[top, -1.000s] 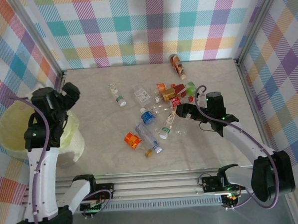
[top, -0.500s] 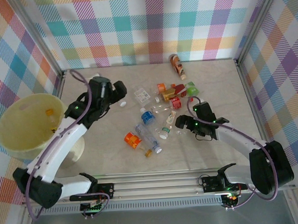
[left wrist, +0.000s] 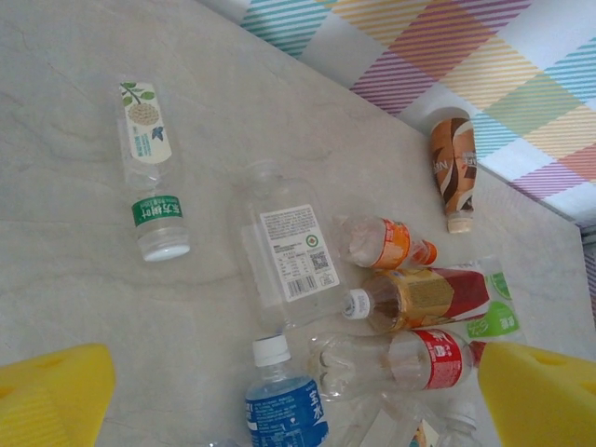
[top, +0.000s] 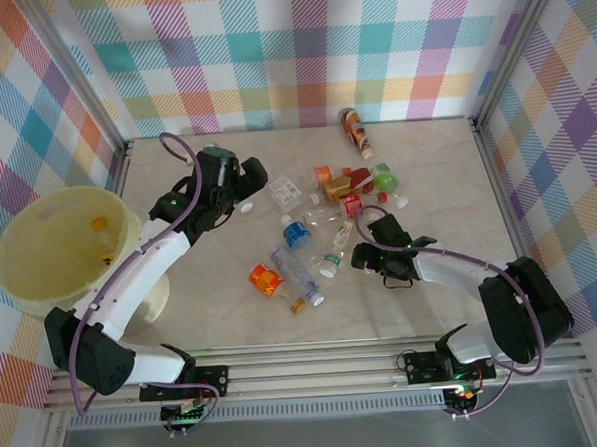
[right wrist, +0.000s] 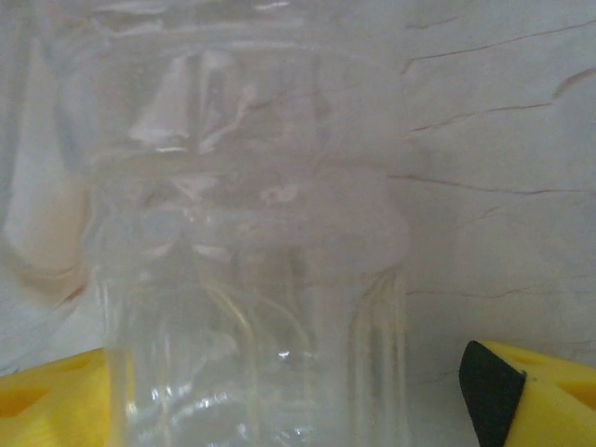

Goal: Put the plastic bottles in the bin

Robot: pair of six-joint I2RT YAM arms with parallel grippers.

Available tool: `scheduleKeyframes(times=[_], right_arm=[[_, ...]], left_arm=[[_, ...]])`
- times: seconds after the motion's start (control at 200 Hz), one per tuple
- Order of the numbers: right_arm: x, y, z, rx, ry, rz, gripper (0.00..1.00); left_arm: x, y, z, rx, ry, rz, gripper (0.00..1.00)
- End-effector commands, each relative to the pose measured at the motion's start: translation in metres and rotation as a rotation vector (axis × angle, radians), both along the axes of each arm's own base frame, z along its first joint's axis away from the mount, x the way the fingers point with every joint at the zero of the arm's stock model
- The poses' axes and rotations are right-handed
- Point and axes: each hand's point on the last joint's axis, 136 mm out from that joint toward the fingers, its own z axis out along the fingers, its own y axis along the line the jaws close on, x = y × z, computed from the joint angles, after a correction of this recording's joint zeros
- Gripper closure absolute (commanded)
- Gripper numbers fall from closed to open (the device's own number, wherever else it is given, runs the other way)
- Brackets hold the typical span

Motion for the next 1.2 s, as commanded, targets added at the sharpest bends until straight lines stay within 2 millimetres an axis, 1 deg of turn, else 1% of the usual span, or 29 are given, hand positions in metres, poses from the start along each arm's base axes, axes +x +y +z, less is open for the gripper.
scheduleKeyframes(times=[0.0, 0.13, 0.28, 0.41, 0.495, 0.54, 0.605, 0.62, 0.68, 0.775, 0.81, 0.85, 0.92, 0.995, 1.045, 1.105, 1.2], right_arm=[[0.013, 0.001, 0.005, -0.027, -0.054, 0.003, 0.13], [0.011, -0.002, 0.002, -0.046, -0.063, 0.031, 0.2], [0.007, -0.005, 0.003, -0.071, -0.084, 0.084, 0.31], [0.005, -0.009, 0.01, -0.09, -0.114, 0.112, 0.39], [0.007, -0.008, 0.02, -0.085, -0.154, 0.134, 0.45], [0.009, -0.006, 0.03, -0.075, -0.188, 0.151, 0.47], [0.011, -0.002, 0.045, -0.053, -0.236, 0.17, 0.49], [0.012, -0.001, 0.049, -0.044, -0.249, 0.175, 0.5], [0.014, 0.008, 0.065, 0.003, -0.298, 0.205, 0.53], [0.015, 0.026, 0.091, 0.101, -0.374, 0.271, 0.56], [0.014, 0.033, 0.1, 0.141, -0.397, 0.291, 0.57], [0.013, 0.04, 0.111, 0.186, -0.416, 0.307, 0.57], [0.011, 0.058, 0.139, 0.302, -0.468, 0.361, 0.58], [0.008, 0.073, 0.161, 0.394, -0.508, 0.407, 0.59], [0.006, 0.079, 0.172, 0.436, -0.527, 0.432, 0.6], [0.004, 0.086, 0.182, 0.479, -0.543, 0.461, 0.6], [-0.001, 0.095, 0.196, 0.542, -0.565, 0.505, 0.6]], left_arm=[[0.001, -0.013, 0.007, -0.034, -0.016, -0.038, 0.0], [0.001, -0.022, 0.006, -0.06, -0.006, -0.076, 0.0], [0.001, -0.03, 0.003, -0.08, -0.017, -0.122, 0.0], [0.002, -0.043, 0.001, -0.122, -0.024, -0.175, 0.0], [0.003, -0.058, 0.001, -0.161, -0.029, -0.238, 0.0], [0.003, -0.067, 0.003, -0.187, -0.04, -0.275, 0.0], [0.002, -0.079, -0.001, -0.207, -0.034, -0.318, 0.0], [0.004, -0.084, 0.004, -0.224, -0.059, -0.332, 0.0], [0.003, -0.098, 0.0, -0.241, -0.051, -0.372, 0.0], [0.001, -0.123, -0.008, -0.275, -0.037, -0.443, 0.0], [-0.002, -0.136, -0.008, -0.306, -0.043, -0.488, 0.01], [-0.006, -0.152, -0.005, -0.356, -0.062, -0.551, 0.01], [-0.016, -0.178, 0.004, -0.44, -0.098, -0.651, 0.01], [-0.025, -0.198, 0.007, -0.472, -0.114, -0.719, 0.01], [-0.029, -0.206, 0.006, -0.471, -0.117, -0.743, 0.01], [-0.032, -0.21, 0.005, -0.468, -0.122, -0.757, 0.01], [-0.033, -0.209, -0.001, -0.461, -0.113, -0.744, 0.01]])
